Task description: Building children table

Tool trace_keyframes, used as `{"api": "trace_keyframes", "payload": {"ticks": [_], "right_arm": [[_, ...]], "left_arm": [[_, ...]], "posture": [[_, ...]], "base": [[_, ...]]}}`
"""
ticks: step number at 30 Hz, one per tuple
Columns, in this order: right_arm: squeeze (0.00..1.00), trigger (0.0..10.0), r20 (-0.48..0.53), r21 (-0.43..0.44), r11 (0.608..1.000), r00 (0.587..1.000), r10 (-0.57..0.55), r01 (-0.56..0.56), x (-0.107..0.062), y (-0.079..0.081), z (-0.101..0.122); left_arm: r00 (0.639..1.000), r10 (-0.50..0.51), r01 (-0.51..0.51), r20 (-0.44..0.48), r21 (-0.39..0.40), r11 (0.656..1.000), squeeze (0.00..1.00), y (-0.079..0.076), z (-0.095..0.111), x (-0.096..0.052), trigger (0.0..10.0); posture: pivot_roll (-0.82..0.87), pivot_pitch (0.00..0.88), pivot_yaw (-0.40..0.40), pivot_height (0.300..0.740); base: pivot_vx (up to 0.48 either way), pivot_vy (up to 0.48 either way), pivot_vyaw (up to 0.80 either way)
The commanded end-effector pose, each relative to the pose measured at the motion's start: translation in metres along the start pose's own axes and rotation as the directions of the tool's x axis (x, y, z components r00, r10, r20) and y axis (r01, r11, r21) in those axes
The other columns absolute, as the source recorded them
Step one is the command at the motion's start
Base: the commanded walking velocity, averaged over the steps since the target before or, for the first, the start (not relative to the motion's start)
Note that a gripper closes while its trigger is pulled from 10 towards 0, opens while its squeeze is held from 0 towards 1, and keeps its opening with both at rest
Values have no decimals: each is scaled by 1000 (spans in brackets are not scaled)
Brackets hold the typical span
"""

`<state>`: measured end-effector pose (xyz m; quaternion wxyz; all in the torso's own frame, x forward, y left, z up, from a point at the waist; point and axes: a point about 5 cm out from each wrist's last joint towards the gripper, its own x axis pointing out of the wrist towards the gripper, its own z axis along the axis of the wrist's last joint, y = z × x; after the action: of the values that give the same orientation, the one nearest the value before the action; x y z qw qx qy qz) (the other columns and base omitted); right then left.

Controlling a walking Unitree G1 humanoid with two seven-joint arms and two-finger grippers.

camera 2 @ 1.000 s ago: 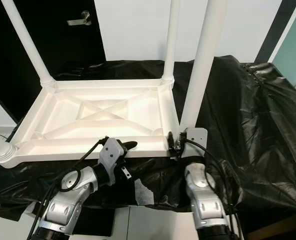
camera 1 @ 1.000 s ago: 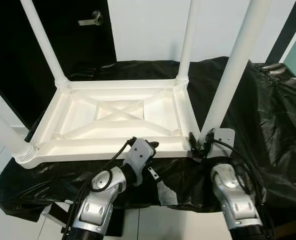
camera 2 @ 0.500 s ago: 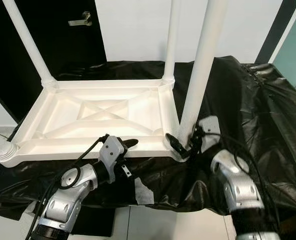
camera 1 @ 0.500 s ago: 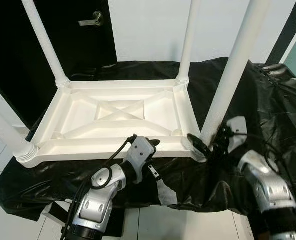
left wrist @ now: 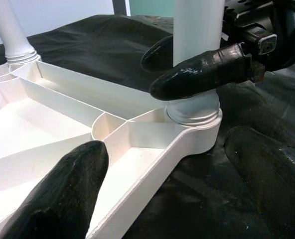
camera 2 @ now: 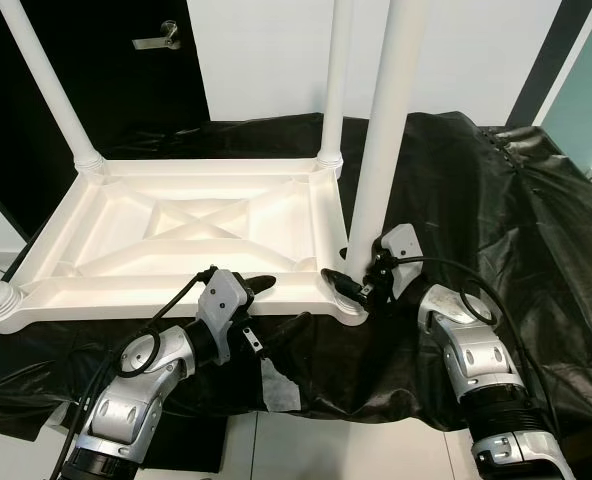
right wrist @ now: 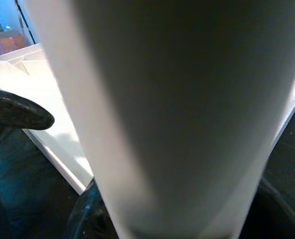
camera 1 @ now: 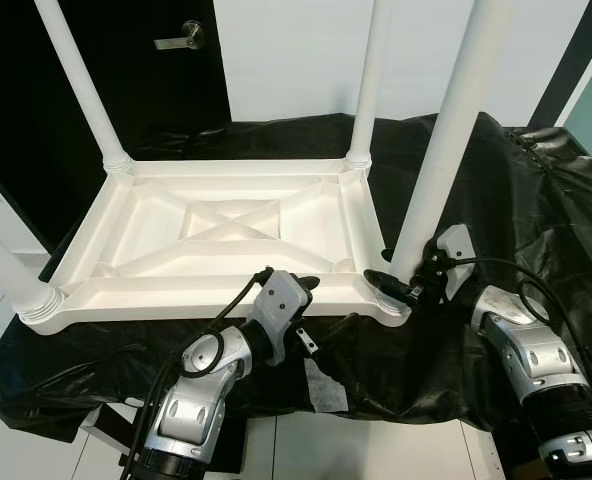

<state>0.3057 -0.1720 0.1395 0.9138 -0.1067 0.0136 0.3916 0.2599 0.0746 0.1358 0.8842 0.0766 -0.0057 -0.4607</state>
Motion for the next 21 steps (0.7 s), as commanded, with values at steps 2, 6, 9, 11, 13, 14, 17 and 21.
{"api": "trace_keyframes", "payload": {"ticks": [2,6,9,11,13,14,17,21], "right_arm": [[0,0,-107,13,1000,994,10,-9,-5,9,-20],[0,10000,-127,-1,1000,992,-12,12,-6,8,-23],[0,10000,-145,7,977,967,-209,213,-6,4,-29],[0,10000,-143,29,955,947,-289,296,-6,5,-30],[0,10000,-161,94,880,879,-449,466,-4,10,-33],[0,10000,-161,94,880,879,-449,466,-4,10,-33],[0,10000,-179,139,772,783,-596,620,2,24,-34],[0,10000,-196,160,658,677,-709,736,8,35,-31]], "left_arm": [[996,85,-85,-4,-9,996,0,3,-1,-3,10000],[996,85,-85,-3,-10,996,0,3,-1,-3,10000],[997,77,-77,-3,-11,997,0,3,0,-2,10000],[997,71,-71,-3,-13,997,0,3,0,-1,10000],[998,59,-59,-3,-15,998,0,2,0,0,10000],[998,59,-59,-3,-15,998,0,2,0,0,10000],[999,45,-45,-1,-17,999,0,1,1,3,10000],[999,34,-34,1,-17,999,0,1,2,4,10000]], "posture": [[5,0,-24,740],[5,0,-24,740],[-16,0,-9,740],[-21,0,-6,740],[-38,0,7,740],[-38,0,7,740],[-49,0,18,740],[-50,0,20,740]], "base": [[0,0,0],[0,0,0],[0,0,0],[0,0,0],[0,0,0],[0,0,0],[0,0,0],[0,0,0]]}}
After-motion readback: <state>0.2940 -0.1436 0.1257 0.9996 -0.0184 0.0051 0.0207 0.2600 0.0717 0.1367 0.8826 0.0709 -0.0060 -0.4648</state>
